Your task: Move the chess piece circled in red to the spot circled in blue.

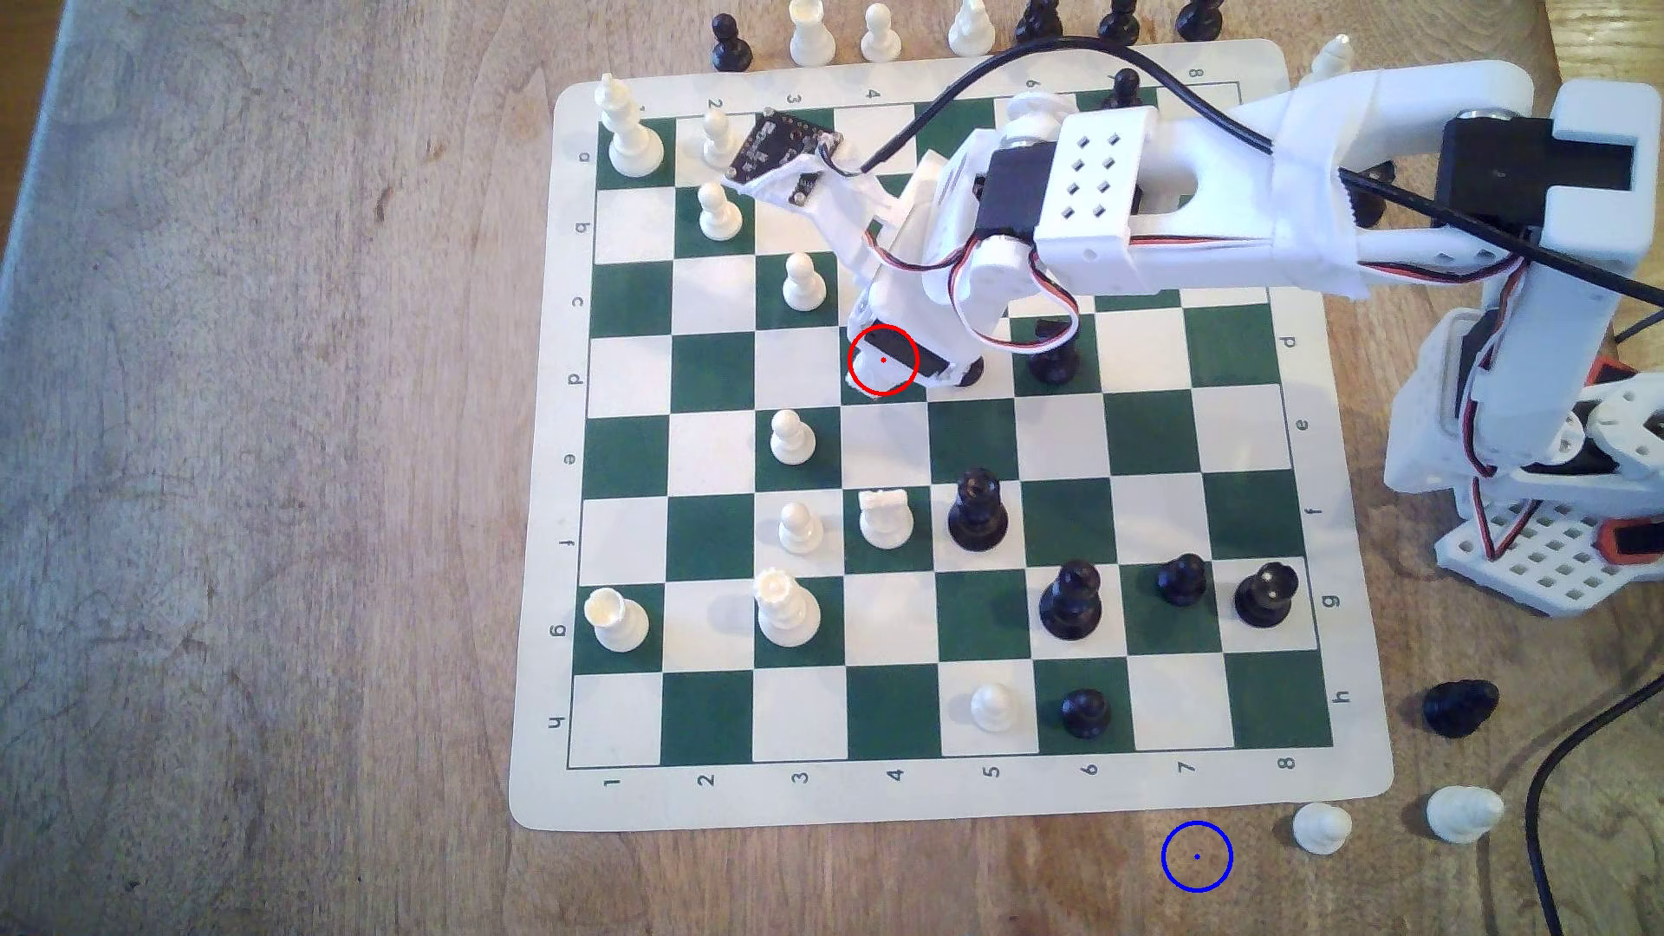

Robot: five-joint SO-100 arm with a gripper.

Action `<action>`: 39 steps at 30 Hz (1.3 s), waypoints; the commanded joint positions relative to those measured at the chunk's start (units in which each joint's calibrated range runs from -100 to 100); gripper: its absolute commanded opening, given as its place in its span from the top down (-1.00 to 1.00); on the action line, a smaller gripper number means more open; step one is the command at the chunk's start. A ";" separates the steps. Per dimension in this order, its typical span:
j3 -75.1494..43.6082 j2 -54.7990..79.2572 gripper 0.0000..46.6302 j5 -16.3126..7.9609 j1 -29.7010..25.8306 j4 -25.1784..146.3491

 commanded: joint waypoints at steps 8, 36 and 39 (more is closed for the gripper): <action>-3.51 -2.01 0.56 -0.15 -0.75 -1.51; -0.15 -16.95 0.99 0.29 1.37 2.18; 2.48 -23.23 0.99 0.34 0.35 4.06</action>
